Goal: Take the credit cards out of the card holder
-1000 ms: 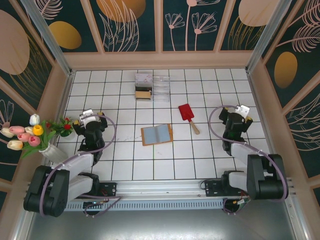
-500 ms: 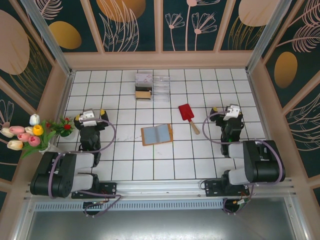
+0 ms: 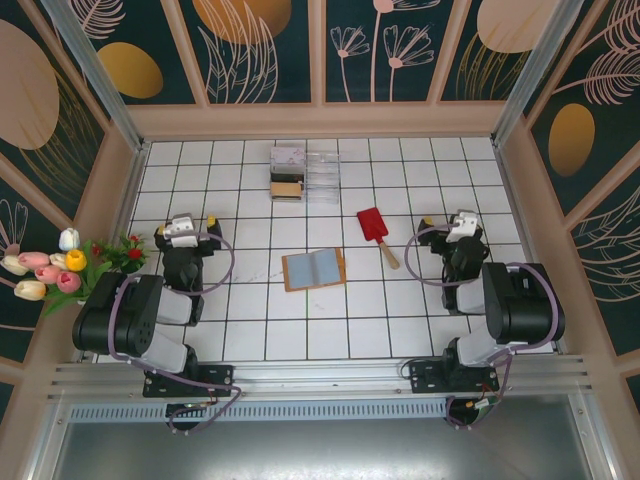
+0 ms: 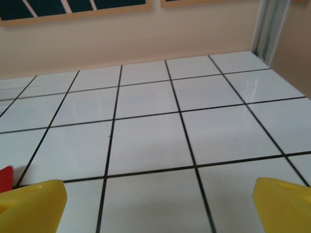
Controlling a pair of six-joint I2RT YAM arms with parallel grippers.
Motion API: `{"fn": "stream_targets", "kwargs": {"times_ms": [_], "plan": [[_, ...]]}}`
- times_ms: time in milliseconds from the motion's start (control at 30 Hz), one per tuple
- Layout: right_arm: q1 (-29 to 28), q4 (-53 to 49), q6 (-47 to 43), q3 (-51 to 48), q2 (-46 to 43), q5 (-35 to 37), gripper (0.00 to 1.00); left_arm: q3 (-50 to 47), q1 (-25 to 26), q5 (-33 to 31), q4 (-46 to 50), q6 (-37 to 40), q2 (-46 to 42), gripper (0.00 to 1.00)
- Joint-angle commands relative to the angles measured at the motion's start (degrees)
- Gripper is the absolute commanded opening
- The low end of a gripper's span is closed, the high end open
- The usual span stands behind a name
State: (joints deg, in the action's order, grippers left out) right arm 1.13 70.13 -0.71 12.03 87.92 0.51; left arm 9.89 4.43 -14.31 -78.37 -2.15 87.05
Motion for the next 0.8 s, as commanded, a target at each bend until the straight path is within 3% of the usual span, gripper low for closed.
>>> {"fn": "stream_targets", "kwargs": {"times_ms": [0,767], "plan": [[0.8,1.1,1.6,1.3,0.3,-1.2,0.99,2.6,-1.7,-0.7,2.7,-2.3,0.4,0.99],[0.7,1.2,1.6,1.4,0.3,-1.2,0.99,3.2,-2.4,1.1,3.8,-2.5,0.5,0.99]]}}
